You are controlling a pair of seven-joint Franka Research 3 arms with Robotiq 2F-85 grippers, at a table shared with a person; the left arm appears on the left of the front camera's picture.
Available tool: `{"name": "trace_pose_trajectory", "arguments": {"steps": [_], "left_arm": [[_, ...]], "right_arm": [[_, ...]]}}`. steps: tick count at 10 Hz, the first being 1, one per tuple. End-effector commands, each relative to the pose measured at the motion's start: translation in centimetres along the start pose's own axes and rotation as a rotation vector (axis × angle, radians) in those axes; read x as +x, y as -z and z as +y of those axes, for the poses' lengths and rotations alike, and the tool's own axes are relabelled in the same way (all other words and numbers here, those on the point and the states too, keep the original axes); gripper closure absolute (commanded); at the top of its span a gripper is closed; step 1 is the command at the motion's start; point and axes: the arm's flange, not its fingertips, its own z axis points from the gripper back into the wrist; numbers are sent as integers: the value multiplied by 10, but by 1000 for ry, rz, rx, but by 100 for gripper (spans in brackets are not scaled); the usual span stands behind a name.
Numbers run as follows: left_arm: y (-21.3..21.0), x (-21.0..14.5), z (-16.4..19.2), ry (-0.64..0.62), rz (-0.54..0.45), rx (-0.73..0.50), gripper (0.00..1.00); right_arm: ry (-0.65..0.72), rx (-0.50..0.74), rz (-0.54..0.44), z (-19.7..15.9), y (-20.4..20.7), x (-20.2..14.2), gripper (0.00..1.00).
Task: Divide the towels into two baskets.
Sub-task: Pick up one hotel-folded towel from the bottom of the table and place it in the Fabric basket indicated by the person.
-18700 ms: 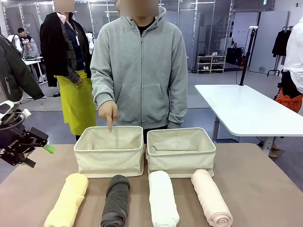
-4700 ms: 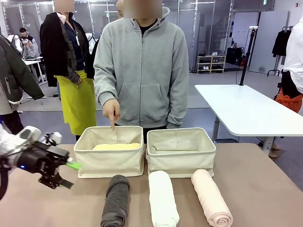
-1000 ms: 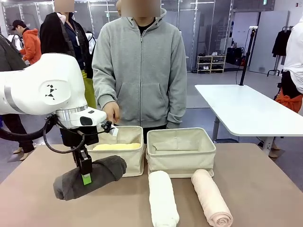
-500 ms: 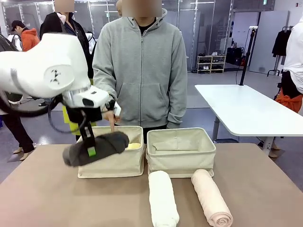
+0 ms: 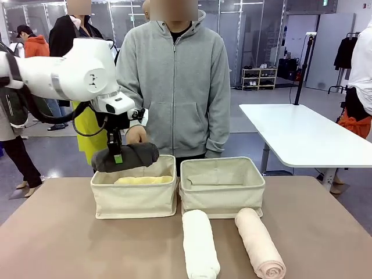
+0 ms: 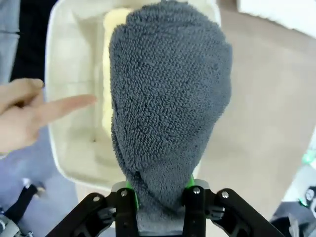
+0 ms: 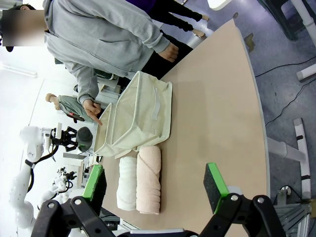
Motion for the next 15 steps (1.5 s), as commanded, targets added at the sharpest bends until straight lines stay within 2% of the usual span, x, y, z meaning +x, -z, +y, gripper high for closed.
{"name": "trace_pose_trajectory", "arguments": {"steps": [1,7,8,9,10,12,13,14,15], "left_arm": [[16,11,26,-2,10,-36,63],[85,25,62,-15,82,-50,63],[88,26,65,-36,84,-58,34],[89,26,65,-33,78,-57,26],[87,27,64,-30,83,-54,0],[82,25,56,-44,73,-48,0],[78,19,45,-39,66,-50,8],[90,29,60,-29,58,-51,8],[90,29,60,-29,58,-51,8]], "right_arm": [[-3,5,-9,2,-2,0,0],[-3,5,-9,2,-2,0,0],[-3,5,-9,2,-2,0,0],[-3,5,-9,2,-2,0,0],[-3,5,-9,2,-2,0,0],[-3,5,-9,2,-2,0,0],[-3,5,-9,2,-2,0,0],[-3,5,-9,2,-2,0,0],[-3,5,-9,2,-2,0,0]]}}
